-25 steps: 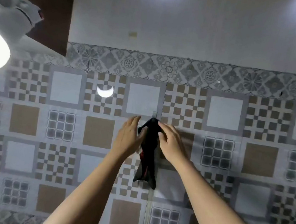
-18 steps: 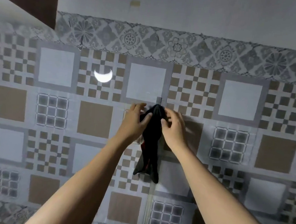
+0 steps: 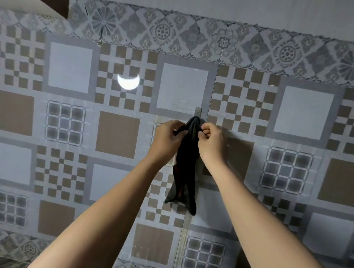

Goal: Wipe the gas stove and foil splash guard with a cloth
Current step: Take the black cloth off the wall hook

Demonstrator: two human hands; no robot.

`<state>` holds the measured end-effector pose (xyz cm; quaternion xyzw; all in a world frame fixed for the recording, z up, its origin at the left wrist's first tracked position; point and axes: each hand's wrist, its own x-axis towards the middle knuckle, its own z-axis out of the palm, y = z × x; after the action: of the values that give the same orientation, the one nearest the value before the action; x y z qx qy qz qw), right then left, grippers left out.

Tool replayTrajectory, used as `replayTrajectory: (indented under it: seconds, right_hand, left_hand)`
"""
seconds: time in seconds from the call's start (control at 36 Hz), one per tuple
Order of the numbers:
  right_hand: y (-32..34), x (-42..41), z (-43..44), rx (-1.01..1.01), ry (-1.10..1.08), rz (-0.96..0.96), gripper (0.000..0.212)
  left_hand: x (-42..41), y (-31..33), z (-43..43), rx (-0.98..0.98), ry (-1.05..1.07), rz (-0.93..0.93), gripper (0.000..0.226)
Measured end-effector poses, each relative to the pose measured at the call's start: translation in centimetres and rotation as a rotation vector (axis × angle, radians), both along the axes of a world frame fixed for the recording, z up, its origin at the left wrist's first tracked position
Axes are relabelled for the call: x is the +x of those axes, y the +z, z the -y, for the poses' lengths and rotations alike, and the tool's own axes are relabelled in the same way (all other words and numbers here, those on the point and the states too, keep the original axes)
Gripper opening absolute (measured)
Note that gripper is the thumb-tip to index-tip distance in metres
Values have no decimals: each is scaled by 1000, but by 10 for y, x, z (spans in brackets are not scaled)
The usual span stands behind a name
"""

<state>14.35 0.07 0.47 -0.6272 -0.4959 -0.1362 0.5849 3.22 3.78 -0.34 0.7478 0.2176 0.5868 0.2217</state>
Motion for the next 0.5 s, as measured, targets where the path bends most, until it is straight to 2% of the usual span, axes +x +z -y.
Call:
replayTrajectory:
  seconds: [0.11,0.31,0.5]
  right_hand:
    - [11,-1,8,16,-23,49,14]
    - [42,-12,32,52,-19,126,12]
    - [58,-38,91,49,-4,191,14]
  left_hand:
    - [-7,7,1,41,30,1,21]
    - [-27,29,18,63,27,105,17]
    - [-60,34,65,55,-27,133,14]
